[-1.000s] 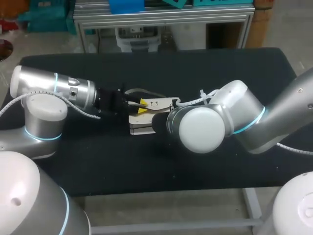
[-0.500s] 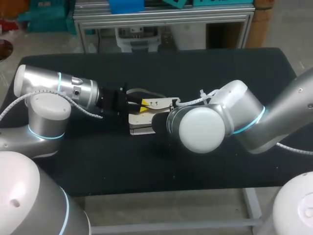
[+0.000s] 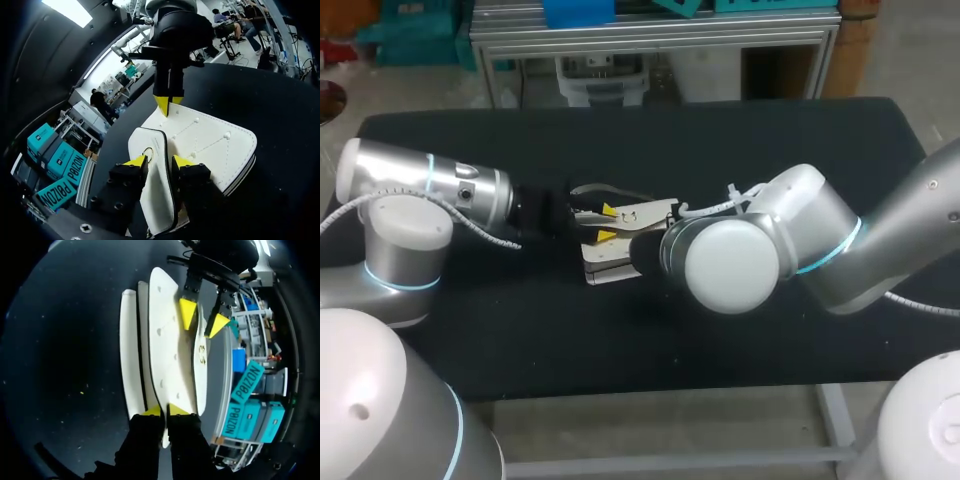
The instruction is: Pick up the bag, open it, inspect its contents, close it, and place it on the opposite side
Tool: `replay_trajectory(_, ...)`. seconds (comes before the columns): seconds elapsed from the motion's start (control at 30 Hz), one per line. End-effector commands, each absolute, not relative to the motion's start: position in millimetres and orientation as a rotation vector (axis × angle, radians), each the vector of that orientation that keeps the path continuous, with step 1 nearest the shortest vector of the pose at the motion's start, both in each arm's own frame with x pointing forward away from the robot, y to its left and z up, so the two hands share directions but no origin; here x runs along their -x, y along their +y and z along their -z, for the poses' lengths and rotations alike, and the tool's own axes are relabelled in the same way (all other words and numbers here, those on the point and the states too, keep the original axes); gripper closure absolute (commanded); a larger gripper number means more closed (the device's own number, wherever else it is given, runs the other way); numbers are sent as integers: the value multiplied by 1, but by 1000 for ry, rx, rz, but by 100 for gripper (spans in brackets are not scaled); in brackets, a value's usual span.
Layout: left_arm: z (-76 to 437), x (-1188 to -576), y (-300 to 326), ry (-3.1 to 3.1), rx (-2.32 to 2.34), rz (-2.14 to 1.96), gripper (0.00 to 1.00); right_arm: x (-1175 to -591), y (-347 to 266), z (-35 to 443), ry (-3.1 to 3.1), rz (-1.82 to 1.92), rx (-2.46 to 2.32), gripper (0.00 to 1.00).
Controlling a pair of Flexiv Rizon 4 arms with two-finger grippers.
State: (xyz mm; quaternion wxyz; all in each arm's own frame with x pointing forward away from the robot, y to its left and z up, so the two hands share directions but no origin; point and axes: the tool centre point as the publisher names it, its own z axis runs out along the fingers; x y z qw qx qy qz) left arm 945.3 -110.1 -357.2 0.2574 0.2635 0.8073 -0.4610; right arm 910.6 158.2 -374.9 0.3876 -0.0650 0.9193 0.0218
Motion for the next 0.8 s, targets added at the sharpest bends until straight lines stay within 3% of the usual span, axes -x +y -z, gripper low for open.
replay_trajectory(0.03, 342, -940, -104, 2196, -674, 1250, 0, -910, 154, 378, 2197, -77, 161, 100)
replay_trajectory(0.6, 291, -956, -93, 2435, -70, 1311, 0, -895, 155, 375, 2221, -25, 60, 98)
replay_trajectory(0.67, 291, -961, -92, 2444, -6, 1290, 0, -890, 155, 372, 2219, -28, 39, 80)
replay_trajectory(0.7, 291, -961, -92, 2444, -6, 1290, 0, -890, 155, 372, 2219, -28, 39, 80)
replay_trajectory(0.73, 290, -964, -89, 2468, 27, 1302, 0, -886, 154, 368, 2224, -28, 15, 0)
replay_trajectory(0.8, 289, -966, -88, 2465, 40, 1300, 0, -884, 153, 363, 2221, -30, 13, 0)
